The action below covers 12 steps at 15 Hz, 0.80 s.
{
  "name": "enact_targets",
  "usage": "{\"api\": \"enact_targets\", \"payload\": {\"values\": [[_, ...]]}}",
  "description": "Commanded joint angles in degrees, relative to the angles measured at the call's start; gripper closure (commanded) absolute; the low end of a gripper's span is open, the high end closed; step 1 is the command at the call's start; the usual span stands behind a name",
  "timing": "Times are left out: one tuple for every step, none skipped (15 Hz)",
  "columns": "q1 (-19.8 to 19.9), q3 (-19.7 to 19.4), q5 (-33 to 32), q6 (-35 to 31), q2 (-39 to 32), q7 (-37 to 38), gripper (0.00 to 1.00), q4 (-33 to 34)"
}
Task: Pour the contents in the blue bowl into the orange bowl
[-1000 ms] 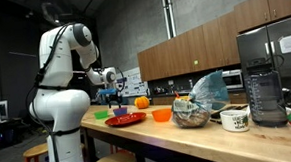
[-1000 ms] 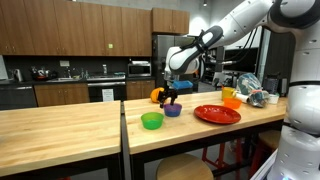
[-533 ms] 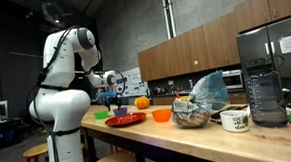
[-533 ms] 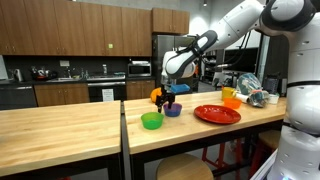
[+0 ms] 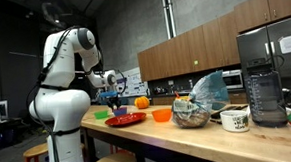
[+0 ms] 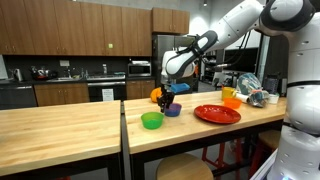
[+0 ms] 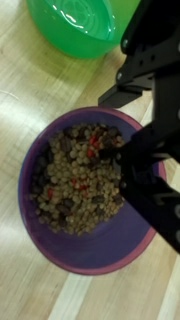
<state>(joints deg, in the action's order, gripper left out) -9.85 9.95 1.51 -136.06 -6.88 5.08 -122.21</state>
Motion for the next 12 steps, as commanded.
{"api": "enact_targets", "payload": {"values": [[0.2,-1.1,-1.2,0.3,0.4,1.6,0.83,-0.1],[0.3,-1.4,-1.6,0.2,0.5,2.2,0.69,-0.2],[0.4,-1.7,-1.7,0.1,0.7,2.7,0.45,-0.3],[0.5,-2.0,-2.1,-0.2,1.1,3.3,0.44,-0.5],[0.5,-2.3,-2.8,-0.4,1.2,4.1,0.40,-0.6],[0.5,-2.5,-3.0,-0.3,1.4,4.3,0.34,-0.5],[0.4,-2.7,-3.8,-0.2,1.6,4.9,0.27,-0.5],[0.4,-2.8,-4.3,0.0,1.7,5.2,0.22,-0.5],[0.3,-2.7,-4.8,0.1,1.9,5.7,0.16,-0.5],[0.2,-2.6,-4.8,0.1,2.1,5.7,0.08,-0.6],[0.1,-2.5,-5.2,0.1,2.3,6.1,0.00,-0.5],[0.0,-2.3,-5.1,0.4,2.6,6.0,0.00,-0.4]]}}
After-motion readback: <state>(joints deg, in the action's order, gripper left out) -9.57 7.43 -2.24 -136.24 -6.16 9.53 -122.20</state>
